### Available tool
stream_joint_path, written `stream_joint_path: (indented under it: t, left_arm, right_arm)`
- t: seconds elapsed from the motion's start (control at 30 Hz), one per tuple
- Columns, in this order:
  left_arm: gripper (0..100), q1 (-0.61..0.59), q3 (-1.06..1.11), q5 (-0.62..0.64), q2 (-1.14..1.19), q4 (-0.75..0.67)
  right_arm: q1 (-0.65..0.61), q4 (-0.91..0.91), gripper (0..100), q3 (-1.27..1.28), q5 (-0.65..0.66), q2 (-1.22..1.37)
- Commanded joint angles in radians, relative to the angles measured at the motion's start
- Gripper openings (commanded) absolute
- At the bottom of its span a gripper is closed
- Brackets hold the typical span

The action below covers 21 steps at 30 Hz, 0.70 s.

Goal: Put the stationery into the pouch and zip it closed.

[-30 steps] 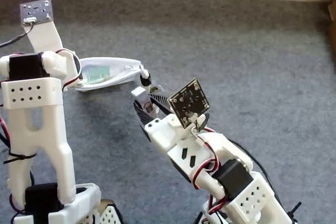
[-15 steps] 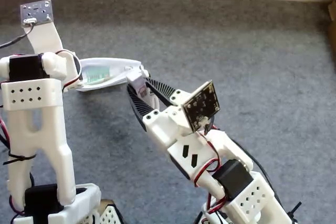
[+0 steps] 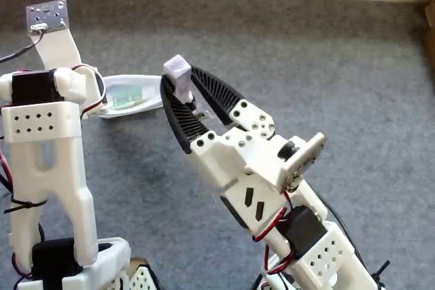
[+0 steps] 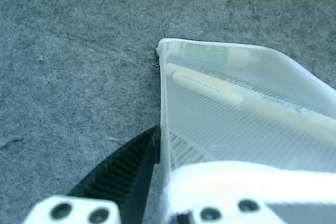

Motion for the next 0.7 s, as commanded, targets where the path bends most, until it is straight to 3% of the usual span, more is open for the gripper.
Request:
stream_joint_path:
  t: [0.0,0.67]
  left_arm:
    - [1,0.019,0.015,-0.005,-0.007,-0.005]
    - [1,0.018,0.015,-0.005,-0.007,-0.003]
  right_arm:
    - [-0.01,-0.116,0.8,-0.019,-0.003,0.117]
    - [-0.097,-0.567,0.8,-0.008,-0.003,0.605]
